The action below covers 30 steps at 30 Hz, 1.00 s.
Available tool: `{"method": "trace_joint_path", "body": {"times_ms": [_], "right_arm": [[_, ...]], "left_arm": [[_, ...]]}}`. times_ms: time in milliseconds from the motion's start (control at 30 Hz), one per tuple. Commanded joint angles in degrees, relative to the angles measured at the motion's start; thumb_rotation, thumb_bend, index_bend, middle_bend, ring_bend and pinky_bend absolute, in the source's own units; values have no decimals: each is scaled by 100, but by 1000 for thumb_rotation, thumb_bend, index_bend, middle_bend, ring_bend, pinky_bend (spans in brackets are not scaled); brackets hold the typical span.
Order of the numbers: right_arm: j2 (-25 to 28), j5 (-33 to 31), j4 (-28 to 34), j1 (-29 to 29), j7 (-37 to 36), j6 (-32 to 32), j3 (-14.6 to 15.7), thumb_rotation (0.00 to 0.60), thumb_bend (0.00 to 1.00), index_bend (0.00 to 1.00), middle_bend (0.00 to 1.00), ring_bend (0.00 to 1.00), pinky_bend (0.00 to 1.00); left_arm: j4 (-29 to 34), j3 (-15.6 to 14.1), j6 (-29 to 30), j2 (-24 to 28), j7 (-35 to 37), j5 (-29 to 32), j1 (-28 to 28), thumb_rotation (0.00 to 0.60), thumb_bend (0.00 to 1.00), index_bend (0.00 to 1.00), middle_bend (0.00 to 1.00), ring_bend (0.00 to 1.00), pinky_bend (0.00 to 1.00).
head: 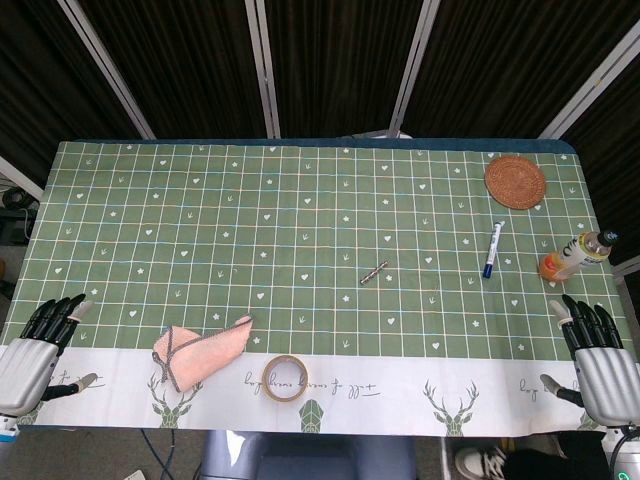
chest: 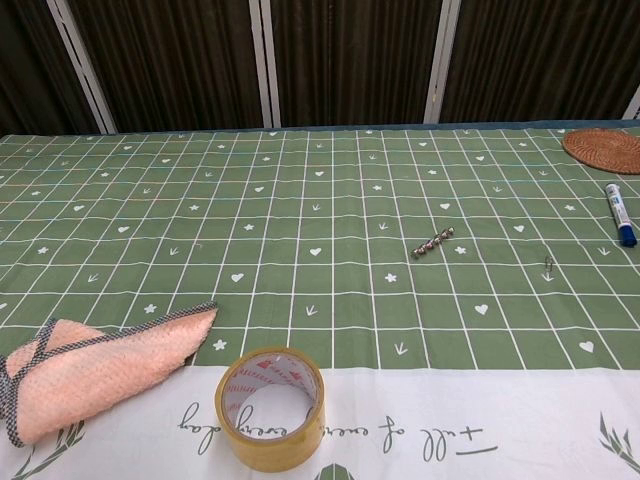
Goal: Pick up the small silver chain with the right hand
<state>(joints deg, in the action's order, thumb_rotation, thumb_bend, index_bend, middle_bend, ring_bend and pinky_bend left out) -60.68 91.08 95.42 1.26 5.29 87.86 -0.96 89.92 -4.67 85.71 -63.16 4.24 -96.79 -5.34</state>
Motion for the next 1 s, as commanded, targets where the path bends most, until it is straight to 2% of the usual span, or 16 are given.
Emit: {"method": "trace_joint_path", "body": {"times_ms": [33,233,500,667,1000], "right_arm": [[2,7,0,0,-5,3,0,600,24,0,0,0,0],[8,1,13,1,-21,-2,0,600,24,0,0,0,0],[-53,-74,126,172,-35,-116,-167,600,23,0,0,0,0],[-175,-166,222,464,191,-341,-395,600,21,0,0,0,0],[-924,-851,332,1484,1027,-1322,-1036,600,16,0,0,0,0]], "left_arm": [[6,1,0,3,-3,4,1,600,40,0,0,0,0],[13,-1,11,7,-5,0,7,600,39,0,0,0,0],[2,5,-19,-3,7,17,-8,600,39,0,0,0,0],[10,0,-39,-6,-32,23,-9,600,39,0,0,0,0],[91,11,-141,33,-36,133,-27,600,38,0,0,0,0]]}}
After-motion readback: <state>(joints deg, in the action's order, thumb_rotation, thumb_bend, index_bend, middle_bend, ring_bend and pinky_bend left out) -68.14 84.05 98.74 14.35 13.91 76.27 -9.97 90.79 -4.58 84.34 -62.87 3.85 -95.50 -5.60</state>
